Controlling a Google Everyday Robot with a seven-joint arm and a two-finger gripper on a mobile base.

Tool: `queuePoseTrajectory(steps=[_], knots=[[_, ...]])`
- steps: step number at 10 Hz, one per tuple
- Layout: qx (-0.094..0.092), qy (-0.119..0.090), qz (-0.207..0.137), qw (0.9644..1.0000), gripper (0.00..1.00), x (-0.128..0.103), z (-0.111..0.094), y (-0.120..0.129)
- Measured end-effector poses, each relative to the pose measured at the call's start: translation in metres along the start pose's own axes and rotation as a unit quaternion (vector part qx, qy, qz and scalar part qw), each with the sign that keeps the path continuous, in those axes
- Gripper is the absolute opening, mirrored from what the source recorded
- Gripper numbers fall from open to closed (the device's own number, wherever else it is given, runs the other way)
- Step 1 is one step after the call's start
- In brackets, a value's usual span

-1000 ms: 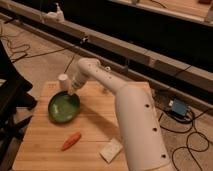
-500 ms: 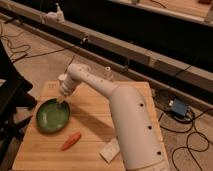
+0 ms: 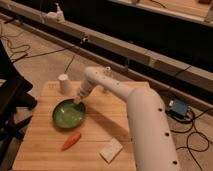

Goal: Drag the ceramic bowl in a circle

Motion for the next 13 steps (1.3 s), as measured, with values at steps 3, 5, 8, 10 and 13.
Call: queuePoseTrajectory(steps=[3, 5, 8, 10, 13], knots=[[0.02, -0.008, 0.001, 0.9998, 0.0, -0.023, -0.015, -0.018], [0.01, -0.019, -0.033, 0.9992, 0.0, -0.059, -0.005, -0.004], [-0.035, -0.031, -0.096, 0.9943, 0.0, -0.1, 0.026, 0.044], [-0.06, -0.035, -0.12, 0.9904, 0.0, -0.101, 0.038, 0.069], [-0.068, -0.017, -0.111, 0.9914, 0.0, -0.059, 0.037, 0.074]])
